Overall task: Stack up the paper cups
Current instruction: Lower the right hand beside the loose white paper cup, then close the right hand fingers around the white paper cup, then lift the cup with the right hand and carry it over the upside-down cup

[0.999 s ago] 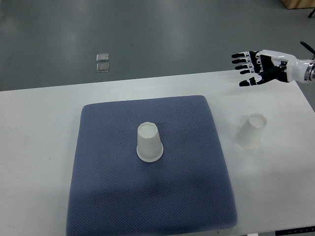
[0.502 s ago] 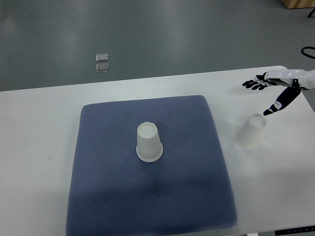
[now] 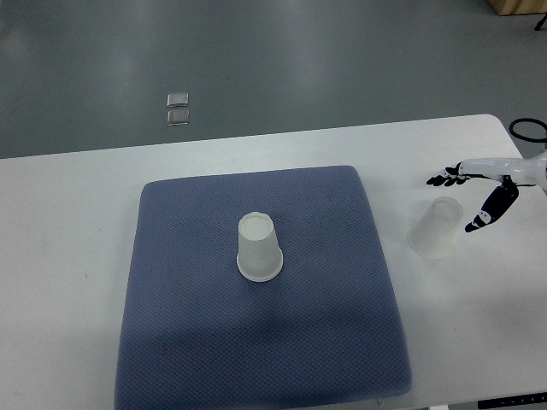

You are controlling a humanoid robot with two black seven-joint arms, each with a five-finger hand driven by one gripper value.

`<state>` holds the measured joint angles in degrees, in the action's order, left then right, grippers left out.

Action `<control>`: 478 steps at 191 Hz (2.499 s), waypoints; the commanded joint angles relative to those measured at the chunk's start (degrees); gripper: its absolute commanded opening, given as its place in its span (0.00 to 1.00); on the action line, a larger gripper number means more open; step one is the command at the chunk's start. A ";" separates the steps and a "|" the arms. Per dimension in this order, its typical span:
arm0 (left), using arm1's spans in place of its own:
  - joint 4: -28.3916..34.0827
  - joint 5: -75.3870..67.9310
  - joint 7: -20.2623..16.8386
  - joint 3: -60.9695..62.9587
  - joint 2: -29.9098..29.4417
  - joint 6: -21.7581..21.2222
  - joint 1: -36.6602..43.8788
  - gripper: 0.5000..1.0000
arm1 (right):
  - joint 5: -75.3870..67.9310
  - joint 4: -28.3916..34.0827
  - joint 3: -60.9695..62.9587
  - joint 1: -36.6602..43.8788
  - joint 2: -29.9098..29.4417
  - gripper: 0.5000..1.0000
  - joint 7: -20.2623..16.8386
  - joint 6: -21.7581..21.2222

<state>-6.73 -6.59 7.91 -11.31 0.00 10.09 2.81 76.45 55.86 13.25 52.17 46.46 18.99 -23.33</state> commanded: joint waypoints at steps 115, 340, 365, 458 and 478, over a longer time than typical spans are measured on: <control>0.05 -0.01 0.00 -0.03 0.00 0.01 0.00 1.00 | -0.43 -0.13 -1.20 -0.49 -2.77 0.83 -0.71 3.38; -0.04 -0.01 0.00 -0.03 0.00 -0.07 0.00 1.00 | 0.28 -0.57 -6.21 -0.22 -4.18 0.46 -0.18 5.31; -0.04 -0.01 0.00 -0.03 0.00 0.01 0.00 1.00 | 0.36 -0.49 -6.30 -0.13 -4.09 0.46 -0.18 5.23; -0.04 -0.01 0.00 -0.03 0.00 -0.07 0.00 1.00 | 0.10 -0.31 -6.04 0.92 -4.09 0.02 0.87 5.40; -0.04 -0.01 0.00 -0.03 0.00 0.01 0.00 1.00 | -0.43 0.31 -5.86 3.03 -4.09 0.03 2.28 5.23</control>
<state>-6.73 -6.59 7.91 -11.33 0.00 10.10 2.78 76.45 55.60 7.18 53.34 42.36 19.99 -17.98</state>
